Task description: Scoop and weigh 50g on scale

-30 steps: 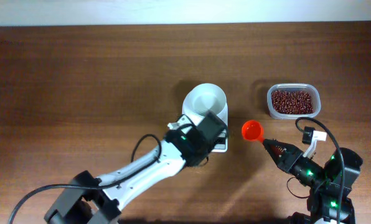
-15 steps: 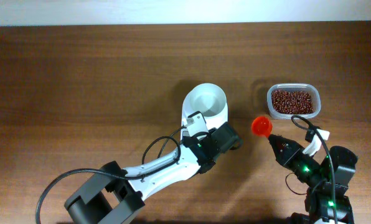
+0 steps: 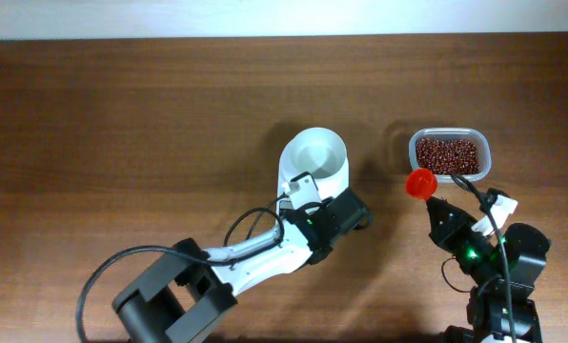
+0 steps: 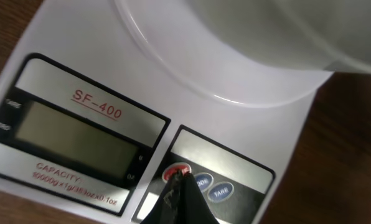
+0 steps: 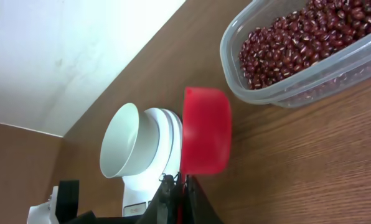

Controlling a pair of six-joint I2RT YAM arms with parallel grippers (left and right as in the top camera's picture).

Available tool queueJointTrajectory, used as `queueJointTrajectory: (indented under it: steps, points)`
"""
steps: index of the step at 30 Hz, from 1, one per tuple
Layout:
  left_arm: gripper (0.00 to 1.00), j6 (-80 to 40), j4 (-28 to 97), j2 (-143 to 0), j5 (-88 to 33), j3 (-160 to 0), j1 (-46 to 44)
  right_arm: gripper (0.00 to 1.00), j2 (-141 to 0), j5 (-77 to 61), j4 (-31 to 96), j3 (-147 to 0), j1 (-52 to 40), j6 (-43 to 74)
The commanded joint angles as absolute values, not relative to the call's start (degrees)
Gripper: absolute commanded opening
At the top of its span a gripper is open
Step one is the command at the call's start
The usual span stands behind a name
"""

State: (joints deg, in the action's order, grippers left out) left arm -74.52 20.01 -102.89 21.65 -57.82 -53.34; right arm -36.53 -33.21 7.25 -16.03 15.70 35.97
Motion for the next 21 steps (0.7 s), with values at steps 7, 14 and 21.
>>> queueJointTrajectory:
  steps: [7,14,21]
  points:
    - [0.00,-73.5,18.7,-104.2,22.5,-57.9,-53.5,0.04,-36.1,-32.2,7.0,-16.4,15.4,33.1]
    - [0.00,-73.5,18.5,-104.9,23.8,-57.9,-53.5,0.04,-36.1,-32.2,7.0,-16.4,15.4,33.2]
    - [0.00,-73.5,18.5,-105.3,23.8,-57.9,-53.5,0.04,-36.1,-32.2,7.0,-16.4,15.4,33.2]
